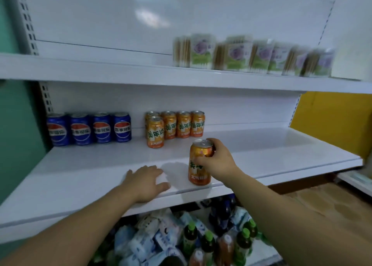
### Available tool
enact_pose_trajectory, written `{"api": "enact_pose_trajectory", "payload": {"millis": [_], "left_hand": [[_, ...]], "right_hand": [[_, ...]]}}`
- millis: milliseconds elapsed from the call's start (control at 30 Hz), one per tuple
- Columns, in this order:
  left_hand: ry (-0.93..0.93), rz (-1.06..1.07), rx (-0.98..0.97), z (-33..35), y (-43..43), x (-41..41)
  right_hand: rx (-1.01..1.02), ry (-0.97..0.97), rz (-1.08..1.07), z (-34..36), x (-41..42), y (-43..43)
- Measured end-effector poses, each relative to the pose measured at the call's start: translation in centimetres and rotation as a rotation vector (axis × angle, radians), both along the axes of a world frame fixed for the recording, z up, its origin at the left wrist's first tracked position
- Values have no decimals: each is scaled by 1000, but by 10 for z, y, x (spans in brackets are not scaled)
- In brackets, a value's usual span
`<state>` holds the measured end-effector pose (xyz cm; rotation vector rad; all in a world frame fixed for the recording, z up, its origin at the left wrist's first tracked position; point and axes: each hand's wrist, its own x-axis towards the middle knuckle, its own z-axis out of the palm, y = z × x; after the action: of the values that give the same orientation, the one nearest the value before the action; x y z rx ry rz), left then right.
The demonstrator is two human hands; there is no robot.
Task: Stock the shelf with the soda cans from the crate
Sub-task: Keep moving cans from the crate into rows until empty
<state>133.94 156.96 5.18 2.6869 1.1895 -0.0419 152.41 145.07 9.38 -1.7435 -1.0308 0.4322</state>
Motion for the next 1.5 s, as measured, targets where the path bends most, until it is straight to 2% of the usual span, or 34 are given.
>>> {"api": "enact_pose_trajectory", "payload": {"millis": [67, 433, 633, 867, 1033, 1200, 1500], "left_hand": [[36, 67, -20, -4, 6, -9], [0, 108, -10, -16, 15, -9], [-6, 113, -8, -16, 14, -9], [-19, 114, -24, -18, 15, -8], [-19, 111, -22, -19, 16, -9], [-25, 121, -27, -21, 16, -9], [-3, 118, -24, -19, 15, -8]], "right_hand": [[10, -8, 30, -4, -4, 17], [58, -110, 132, -22, 2, 92], [56, -222, 101, -32, 12, 135], [15, -218, 54, -40, 24, 178], [110, -222, 127, -42, 30, 189], [120, -205, 142, -43, 28, 196], [-106, -334, 87, -42, 18, 204]]}}
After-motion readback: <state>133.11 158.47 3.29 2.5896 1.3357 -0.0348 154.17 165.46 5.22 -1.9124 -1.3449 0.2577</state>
